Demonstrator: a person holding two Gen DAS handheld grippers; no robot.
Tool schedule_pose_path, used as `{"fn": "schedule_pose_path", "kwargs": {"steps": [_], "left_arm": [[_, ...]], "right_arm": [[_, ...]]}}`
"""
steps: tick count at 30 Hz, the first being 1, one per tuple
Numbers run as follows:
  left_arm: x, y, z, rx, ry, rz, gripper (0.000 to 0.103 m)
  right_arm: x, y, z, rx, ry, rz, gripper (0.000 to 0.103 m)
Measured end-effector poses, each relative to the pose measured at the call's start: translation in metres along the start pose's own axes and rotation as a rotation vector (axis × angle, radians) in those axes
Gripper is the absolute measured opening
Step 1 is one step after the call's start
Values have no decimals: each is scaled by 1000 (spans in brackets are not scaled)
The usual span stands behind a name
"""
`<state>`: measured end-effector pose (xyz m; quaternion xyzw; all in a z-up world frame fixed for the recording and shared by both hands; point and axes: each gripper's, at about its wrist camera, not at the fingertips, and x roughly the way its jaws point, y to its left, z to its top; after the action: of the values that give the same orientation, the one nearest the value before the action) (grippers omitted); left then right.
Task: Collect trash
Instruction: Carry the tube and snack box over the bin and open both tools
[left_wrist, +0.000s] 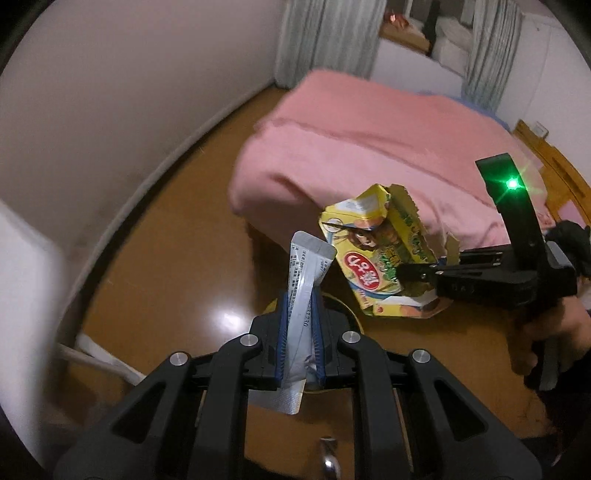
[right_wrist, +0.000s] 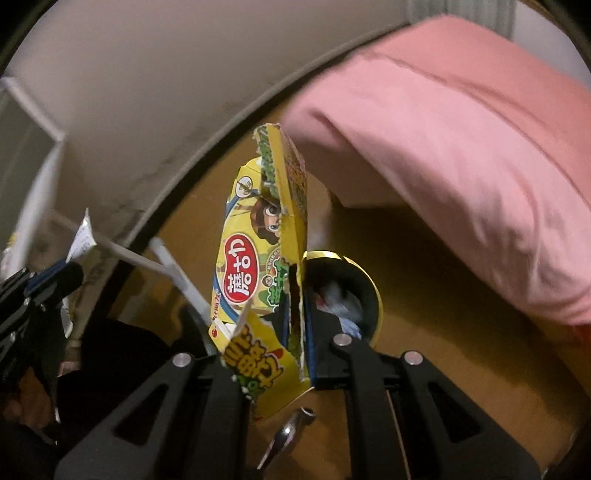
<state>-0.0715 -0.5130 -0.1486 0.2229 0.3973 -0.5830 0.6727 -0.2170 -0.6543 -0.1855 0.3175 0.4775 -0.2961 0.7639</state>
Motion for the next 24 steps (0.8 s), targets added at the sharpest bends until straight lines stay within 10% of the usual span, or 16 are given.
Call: {"fn": "schedule_pose_path", "kwargs": {"steps": [9,24], "left_arm": [[126,10,-26,-56,219,-9,12],[174,1,-44,-67,310,-31,13]], "right_arm": [[91,-34,-33,51,152,-29,8],[129,-62,-41,129,228,6,21]]}}
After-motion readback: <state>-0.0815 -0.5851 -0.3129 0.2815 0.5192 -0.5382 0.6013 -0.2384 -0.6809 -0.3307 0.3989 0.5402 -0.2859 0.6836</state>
